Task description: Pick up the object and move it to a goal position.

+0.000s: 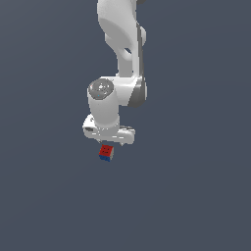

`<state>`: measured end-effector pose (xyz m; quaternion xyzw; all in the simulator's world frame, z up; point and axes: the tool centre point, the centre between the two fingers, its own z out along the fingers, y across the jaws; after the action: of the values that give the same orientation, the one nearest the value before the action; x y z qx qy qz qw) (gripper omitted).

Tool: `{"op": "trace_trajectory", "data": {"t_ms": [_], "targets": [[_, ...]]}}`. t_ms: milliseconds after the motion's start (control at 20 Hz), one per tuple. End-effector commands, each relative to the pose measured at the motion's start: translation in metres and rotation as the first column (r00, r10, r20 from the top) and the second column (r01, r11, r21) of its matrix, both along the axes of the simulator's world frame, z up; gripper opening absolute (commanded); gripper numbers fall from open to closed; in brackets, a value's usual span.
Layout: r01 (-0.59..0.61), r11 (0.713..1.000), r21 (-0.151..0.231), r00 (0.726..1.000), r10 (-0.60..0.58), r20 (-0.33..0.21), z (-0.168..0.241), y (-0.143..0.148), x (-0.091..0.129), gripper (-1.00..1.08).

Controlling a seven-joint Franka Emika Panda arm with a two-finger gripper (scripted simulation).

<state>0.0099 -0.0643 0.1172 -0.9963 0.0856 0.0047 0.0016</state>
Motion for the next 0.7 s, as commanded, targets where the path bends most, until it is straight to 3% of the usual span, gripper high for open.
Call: {"op": "trace_trajectory", "data": {"t_ms": [0,650], "targets": [[0.032,0.999,-0.001,0.999,-0.032,0.004,-0.013,-0.011,0.004,1.00],[0.078,0.997,-0.004,0.997,-0.078,0.007,-0.036,-0.028,0.008,1.00]]}}
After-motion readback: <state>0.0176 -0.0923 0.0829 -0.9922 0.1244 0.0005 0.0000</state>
